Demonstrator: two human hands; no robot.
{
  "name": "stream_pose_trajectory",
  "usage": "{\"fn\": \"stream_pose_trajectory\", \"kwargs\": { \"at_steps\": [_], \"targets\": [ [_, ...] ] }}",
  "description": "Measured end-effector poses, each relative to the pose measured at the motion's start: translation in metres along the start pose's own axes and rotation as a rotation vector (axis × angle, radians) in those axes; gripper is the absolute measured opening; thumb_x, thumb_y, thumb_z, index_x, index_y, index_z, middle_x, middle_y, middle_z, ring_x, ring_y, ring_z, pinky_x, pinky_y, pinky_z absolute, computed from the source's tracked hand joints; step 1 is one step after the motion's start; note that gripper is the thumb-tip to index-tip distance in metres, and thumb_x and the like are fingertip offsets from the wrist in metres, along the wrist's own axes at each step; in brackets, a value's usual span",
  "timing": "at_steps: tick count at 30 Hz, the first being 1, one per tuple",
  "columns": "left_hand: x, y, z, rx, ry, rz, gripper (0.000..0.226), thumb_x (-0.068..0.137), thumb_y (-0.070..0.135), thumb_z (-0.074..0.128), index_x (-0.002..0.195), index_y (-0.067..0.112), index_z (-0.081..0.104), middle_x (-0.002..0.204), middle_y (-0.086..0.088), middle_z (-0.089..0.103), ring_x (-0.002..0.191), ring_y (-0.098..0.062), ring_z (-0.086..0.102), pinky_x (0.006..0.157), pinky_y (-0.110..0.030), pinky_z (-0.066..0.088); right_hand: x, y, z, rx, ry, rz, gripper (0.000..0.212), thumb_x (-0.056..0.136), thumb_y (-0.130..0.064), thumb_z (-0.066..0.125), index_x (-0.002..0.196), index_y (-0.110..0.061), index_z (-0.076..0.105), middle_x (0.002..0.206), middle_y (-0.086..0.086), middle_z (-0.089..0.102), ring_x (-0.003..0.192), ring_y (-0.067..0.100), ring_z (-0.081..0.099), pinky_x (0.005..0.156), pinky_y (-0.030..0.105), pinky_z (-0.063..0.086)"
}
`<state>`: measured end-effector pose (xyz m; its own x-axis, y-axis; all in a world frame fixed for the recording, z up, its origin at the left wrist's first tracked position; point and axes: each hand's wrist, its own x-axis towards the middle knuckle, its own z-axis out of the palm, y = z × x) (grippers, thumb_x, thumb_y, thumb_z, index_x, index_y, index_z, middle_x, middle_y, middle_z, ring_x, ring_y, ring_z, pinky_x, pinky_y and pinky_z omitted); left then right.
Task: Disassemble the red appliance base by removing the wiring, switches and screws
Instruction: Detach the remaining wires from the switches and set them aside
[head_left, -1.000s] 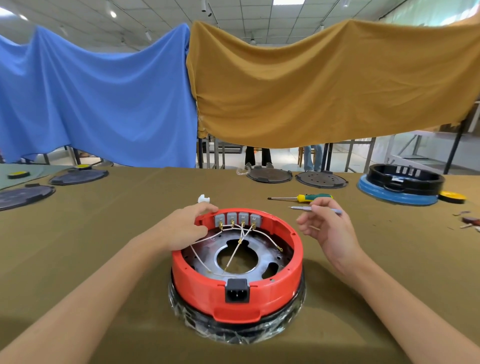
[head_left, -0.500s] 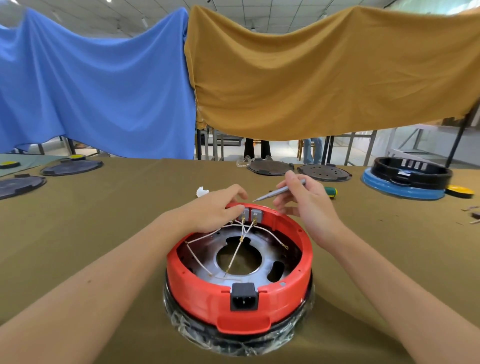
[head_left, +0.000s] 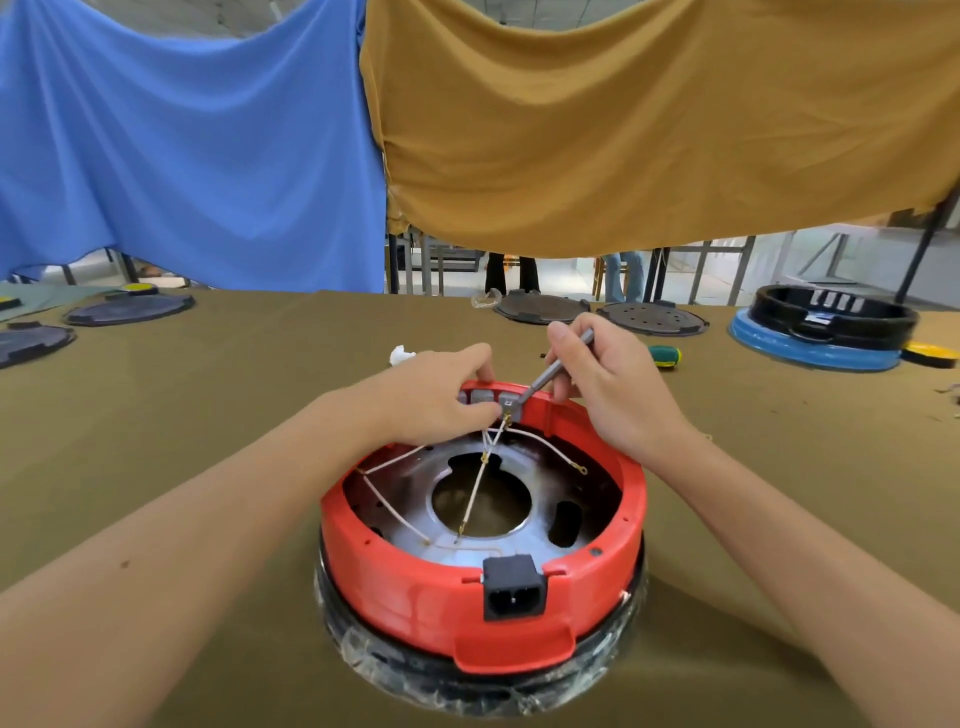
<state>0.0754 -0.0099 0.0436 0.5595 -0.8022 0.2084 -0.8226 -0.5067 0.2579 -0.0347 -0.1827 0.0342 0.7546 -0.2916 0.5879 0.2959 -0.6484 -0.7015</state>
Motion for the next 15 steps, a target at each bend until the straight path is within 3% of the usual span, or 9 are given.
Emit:
{"fn": "stream_pose_trajectory", "kwargs": {
  "at_steps": [2,5,10,15],
  "targets": [
    [-0.0045,0.0026,0.0099,-0.019,0.082,0.03,0.024,0.091,0.041,0.057,0.104,0.025,0.045,0.088,0.008,0.054,0.079,-0.006,0.052,0.065,-0.024,0.036,-0.0004,0.0006,0.0,-0.006,-0.002,-0.006,0.033,0.104,-0.033,0.048,0.08,-0.011,0.056,0.055,-0.003,0.061,0.06,0.013,0.062,0.071,0.035,0.051],
    [-0.0052,0.0036,0.0102,-0.14,0.129,0.034,0.021,0.089,0.034,0.059,0.104,0.027,0.045,0.103,0.003,0.052,0.094,-0.015,0.055,0.082,-0.031,0.042,-0.0006,0.0004,-0.0002,-0.036,-0.011,-0.02,0.032,0.104,-0.032,0.048,0.079,-0.014,0.055,0.057,-0.002,0.063,0.059,0.008,0.06,0.068,0.028,0.048],
    [-0.0077,0.0064,0.006,-0.207,0.113,-0.008,0.009,0.084,0.034,0.069,0.077,0.029,0.069,0.114,0.01,0.051,0.108,-0.004,0.053,0.099,-0.028,0.04,-0.0008,-0.0007,-0.0014,-0.066,-0.037,-0.025,0.031,0.104,-0.032,0.049,0.081,-0.013,0.056,0.06,0.0,0.065,0.059,0.003,0.059,0.063,0.018,0.045],
    [-0.0061,0.0108,0.0022,-0.251,0.117,-0.062,0.014,0.083,0.033,0.073,0.069,0.031,0.076,0.123,0.011,0.054,0.107,0.004,0.052,0.093,-0.02,0.036,0.0002,0.0,-0.0017,-0.091,-0.057,-0.048,0.032,0.103,-0.033,0.049,0.085,-0.008,0.058,0.061,0.001,0.067,0.061,0.003,0.061,0.062,0.013,0.041]
  ]
}}
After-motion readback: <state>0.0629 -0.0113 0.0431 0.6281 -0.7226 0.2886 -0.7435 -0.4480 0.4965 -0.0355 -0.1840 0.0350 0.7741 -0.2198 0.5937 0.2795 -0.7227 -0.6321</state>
